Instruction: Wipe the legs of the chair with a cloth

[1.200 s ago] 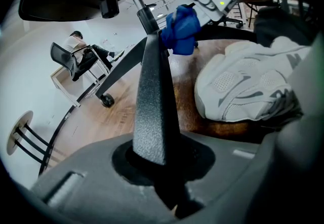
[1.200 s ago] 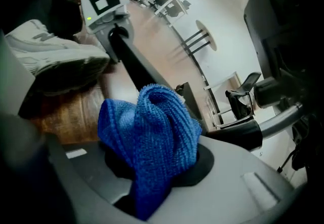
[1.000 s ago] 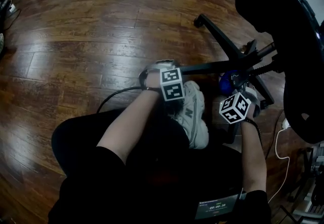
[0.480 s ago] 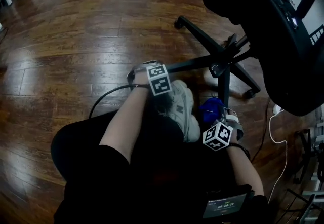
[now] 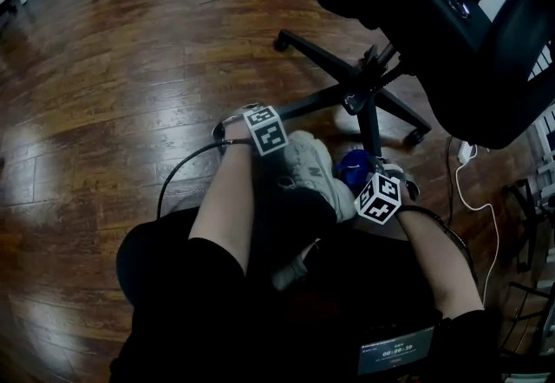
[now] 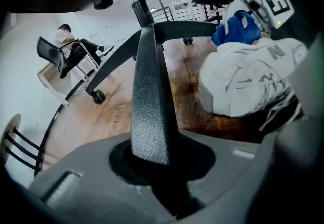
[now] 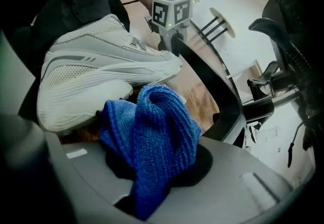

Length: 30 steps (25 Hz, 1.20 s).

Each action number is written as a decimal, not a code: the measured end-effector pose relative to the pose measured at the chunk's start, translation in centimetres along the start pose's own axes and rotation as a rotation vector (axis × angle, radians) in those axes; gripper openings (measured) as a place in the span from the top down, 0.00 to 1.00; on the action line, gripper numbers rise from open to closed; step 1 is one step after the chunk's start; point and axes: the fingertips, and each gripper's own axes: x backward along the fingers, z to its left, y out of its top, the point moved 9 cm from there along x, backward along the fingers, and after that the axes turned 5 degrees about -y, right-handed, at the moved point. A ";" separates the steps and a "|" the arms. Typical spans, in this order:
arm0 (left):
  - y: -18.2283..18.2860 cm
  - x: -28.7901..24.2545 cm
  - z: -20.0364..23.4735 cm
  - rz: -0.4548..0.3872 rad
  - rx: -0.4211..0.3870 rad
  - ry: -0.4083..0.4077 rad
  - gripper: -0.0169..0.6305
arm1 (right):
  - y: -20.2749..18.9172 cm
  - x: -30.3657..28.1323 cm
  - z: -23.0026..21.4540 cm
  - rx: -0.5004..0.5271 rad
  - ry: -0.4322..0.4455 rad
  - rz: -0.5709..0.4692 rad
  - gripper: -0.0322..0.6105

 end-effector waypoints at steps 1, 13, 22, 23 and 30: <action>0.0 -0.1 0.0 0.007 0.005 -0.017 0.84 | 0.0 -0.1 -0.3 -0.010 0.025 0.006 0.80; 0.0 0.3 0.1 0.026 0.004 -0.035 0.86 | 0.6 -0.3 -0.6 -0.095 0.037 0.029 0.80; 0.2 -0.1 -0.2 0.050 0.035 0.024 0.89 | 0.3 -0.2 -0.6 -0.118 0.028 -0.002 0.80; 0.2 0.0 -0.2 0.044 0.042 0.027 0.89 | 0.4 -0.2 -0.6 -0.106 0.038 0.000 0.80; 0.1 0.4 -0.6 0.048 0.051 -0.010 0.89 | 0.7 -0.9 -1.6 -0.016 0.034 0.001 0.81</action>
